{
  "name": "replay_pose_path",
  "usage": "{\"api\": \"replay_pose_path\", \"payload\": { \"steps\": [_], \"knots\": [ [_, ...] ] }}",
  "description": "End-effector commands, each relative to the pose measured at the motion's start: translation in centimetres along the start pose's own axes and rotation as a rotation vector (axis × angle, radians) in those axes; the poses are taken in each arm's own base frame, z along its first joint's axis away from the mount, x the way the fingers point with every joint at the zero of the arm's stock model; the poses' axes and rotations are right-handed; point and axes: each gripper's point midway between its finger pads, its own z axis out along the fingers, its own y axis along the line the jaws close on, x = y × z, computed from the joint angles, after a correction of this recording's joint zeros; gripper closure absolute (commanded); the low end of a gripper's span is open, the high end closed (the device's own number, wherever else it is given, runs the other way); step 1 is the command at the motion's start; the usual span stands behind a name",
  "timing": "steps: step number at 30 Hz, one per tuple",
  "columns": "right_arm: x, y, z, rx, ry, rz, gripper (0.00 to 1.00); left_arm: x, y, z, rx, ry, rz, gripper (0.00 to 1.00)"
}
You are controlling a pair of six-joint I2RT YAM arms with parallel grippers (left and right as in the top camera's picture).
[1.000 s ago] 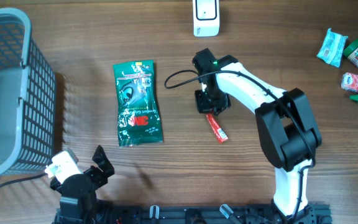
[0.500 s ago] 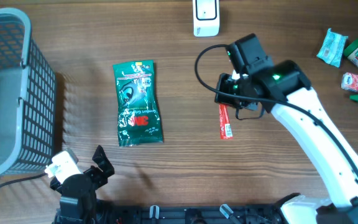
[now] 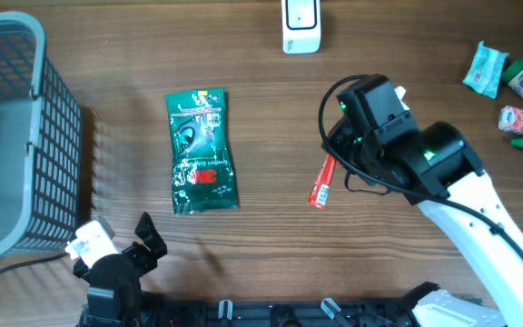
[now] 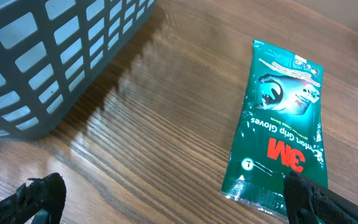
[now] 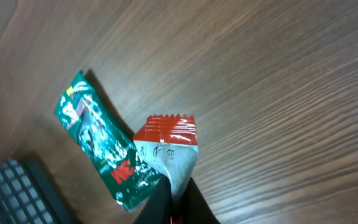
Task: Scan the item barcode
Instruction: 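Lift the red stick and carry it up to the white scanner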
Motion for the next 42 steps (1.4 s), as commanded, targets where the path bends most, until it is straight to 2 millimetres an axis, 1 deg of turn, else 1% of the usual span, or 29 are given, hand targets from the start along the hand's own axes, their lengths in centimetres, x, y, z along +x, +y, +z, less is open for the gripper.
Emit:
{"api": "replay_pose_path", "payload": {
  "steps": [1,4,6,7,8,12,15,18,20,23,28,33,37,40,42],
  "knots": [
    [-1.9,-0.6,-0.1,0.027,-0.119,0.058,0.96,-0.1,0.3,0.0,-0.013,-0.012,-0.015,0.0],
    [-4.1,-0.3,-0.4,0.022,-0.245,0.106,0.96,-0.1,0.3,0.0,-0.013,-0.012,-0.015,0.0],
    [-6.0,0.7,-1.0,-0.018,-0.348,0.119,0.96,-0.1,0.3,0.0,-0.013,-0.011,-0.015,0.0],
    [-6.8,1.3,-1.3,-0.035,-0.387,0.106,0.96,-0.1,0.3,0.0,-0.013,-0.012,-0.015,0.0],
    [-7.8,2.3,-1.6,-0.062,-0.438,0.06,0.96,-0.1,0.3,0.0,-0.013,-0.012,-0.015,0.0],
    [-9.3,5.7,-2.8,-0.138,-0.527,-0.185,0.96,-0.1,0.3,0.0,-0.013,-0.012,-0.015,0.0],
    [-9.8,6.9,-3.4,-0.154,-0.57,-0.301,0.96,-0.1,0.3,0.0,-0.013,-0.012,-0.015,0.0],
    [-10.3,7.5,-3.8,-0.175,-0.604,-0.287,0.96,-0.1,0.3,0.0,-0.013,-0.012,-0.015,0.0],
    [-11.7,8.0,-4.0,-0.171,-0.679,-0.236,0.96,-0.1,0.3,0.0,-0.013,-0.012,-0.015,0.0],
    [-13.8,9.2,-4.0,-0.128,-0.811,-0.274,0.96,-0.1,0.3,0.0,-0.013,-0.011,-0.015,0.0],
    [-16.8,11.3,-2.4,0.003,-1.015,-0.377,0.96,-0.1,0.3,0.0,-0.013,-0.011,-0.015,0.0],
    [-18.0,14.9,0.3,0.042,-1.138,-0.539,0.96,-0.1,0.3,0.0,-0.013,-0.012,-0.015,0.0],
    [-18.3,17.3,2.0,-0.001,-1.216,-0.593,0.96,-0.1,0.3,0.0,-0.013,-0.011,-0.015,0.0],
    [-17.8,19.5,4.0,-0.055,-1.258,-0.708,0.95,-0.1,0.3,0.0,-0.013,-0.012,-0.015,0.0],
    [-17.5,20.4,5.1,-0.064,-1.299,-0.764,0.95,-0.1,0.3,0.0,-0.013,-0.012,-0.015,0.0]
  ]
}}
